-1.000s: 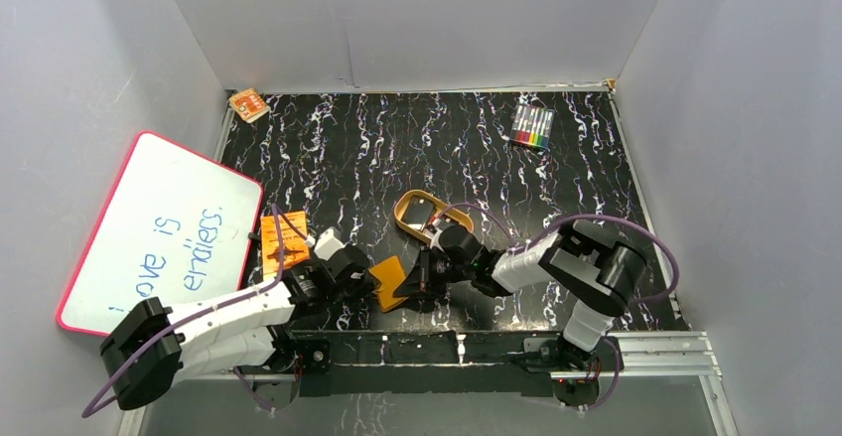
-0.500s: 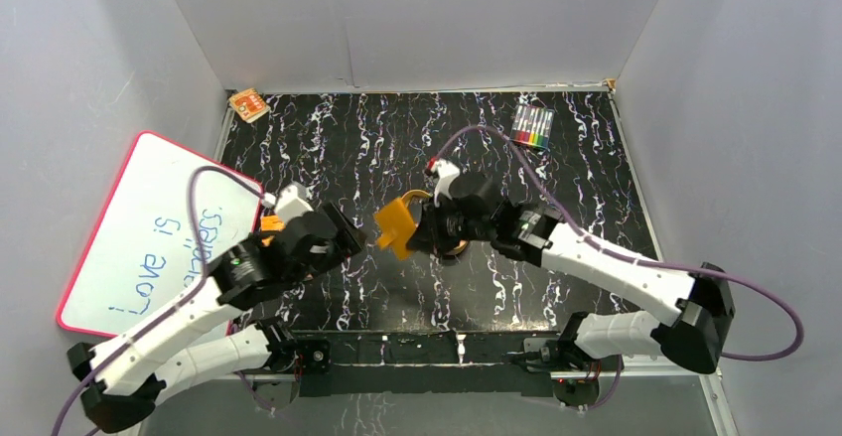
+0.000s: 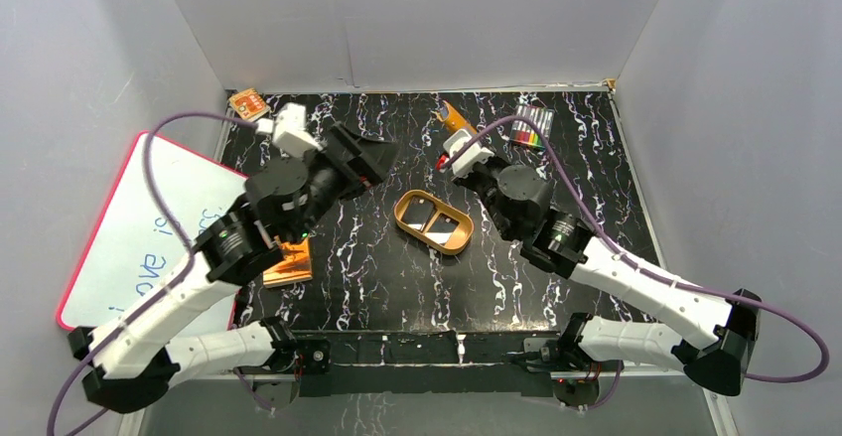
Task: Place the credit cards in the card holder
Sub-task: Turn over the card holder.
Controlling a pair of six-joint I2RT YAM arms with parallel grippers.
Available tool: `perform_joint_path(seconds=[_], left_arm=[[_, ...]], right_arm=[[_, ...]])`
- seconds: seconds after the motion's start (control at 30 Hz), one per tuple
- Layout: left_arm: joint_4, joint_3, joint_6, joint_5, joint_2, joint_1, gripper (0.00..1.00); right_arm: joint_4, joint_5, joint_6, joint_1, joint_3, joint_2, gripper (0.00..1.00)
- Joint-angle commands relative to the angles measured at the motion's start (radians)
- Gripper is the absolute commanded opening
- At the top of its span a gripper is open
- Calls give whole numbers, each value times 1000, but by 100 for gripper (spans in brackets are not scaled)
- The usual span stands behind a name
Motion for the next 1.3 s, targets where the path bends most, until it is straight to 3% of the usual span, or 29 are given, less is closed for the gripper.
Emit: perform_joint_path(seconds=[0.0, 0.17, 0.3, 0.63, 0.93, 1.17, 1.27], left_arm=[[242, 60, 112, 148, 100, 1, 91], [283, 150, 119, 183, 203, 1, 91], [302, 201, 127, 153, 260, 1, 91], [253, 258, 121, 177, 378, 2, 87], [300, 207, 39, 196, 392, 16, 58], [356, 138, 30, 176, 335, 19, 61], [384, 121, 24, 171, 325, 19, 57]], right_arm=[[516, 98, -515, 10, -98, -43, 0], [809, 40, -858, 36, -189, -50, 0], [872, 20, -958, 55, -211, -41, 0], [945, 64, -1025, 116, -224, -39, 0], [989, 90, -1067, 146, -213, -24, 0], [984, 113, -1064, 147, -216, -32, 0], [982, 122, -1060, 149, -211, -28, 0]])
